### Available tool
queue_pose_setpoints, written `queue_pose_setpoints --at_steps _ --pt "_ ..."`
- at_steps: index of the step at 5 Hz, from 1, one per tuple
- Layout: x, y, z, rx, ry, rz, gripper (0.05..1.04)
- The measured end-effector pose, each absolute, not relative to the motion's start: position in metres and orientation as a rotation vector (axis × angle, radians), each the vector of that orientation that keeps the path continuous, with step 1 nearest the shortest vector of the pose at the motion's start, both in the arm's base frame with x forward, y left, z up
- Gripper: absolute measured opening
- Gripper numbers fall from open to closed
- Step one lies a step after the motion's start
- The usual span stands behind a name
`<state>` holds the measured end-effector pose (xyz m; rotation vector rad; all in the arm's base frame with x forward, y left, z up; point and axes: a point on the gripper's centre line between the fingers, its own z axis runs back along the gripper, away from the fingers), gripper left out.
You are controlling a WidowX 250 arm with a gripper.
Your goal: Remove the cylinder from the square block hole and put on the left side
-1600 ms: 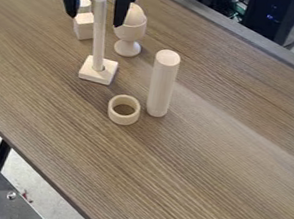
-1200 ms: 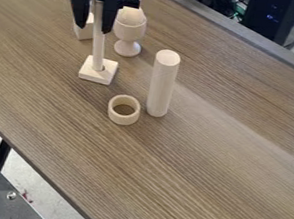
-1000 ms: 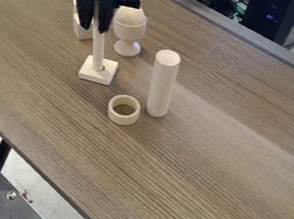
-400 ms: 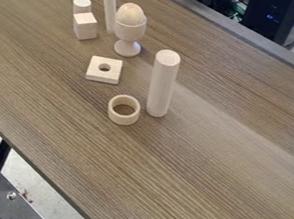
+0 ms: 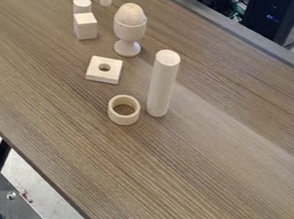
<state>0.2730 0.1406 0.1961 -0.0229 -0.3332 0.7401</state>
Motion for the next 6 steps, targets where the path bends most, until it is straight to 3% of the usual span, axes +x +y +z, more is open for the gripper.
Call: queue_pose_setpoints --at_steps 3,6 --pt "0.245 0.184 0.174 0.023 -0.232 0.91 0.214" --pt "0.247 0.186 0.134 -0.005 -0.169 0.878 0.214"
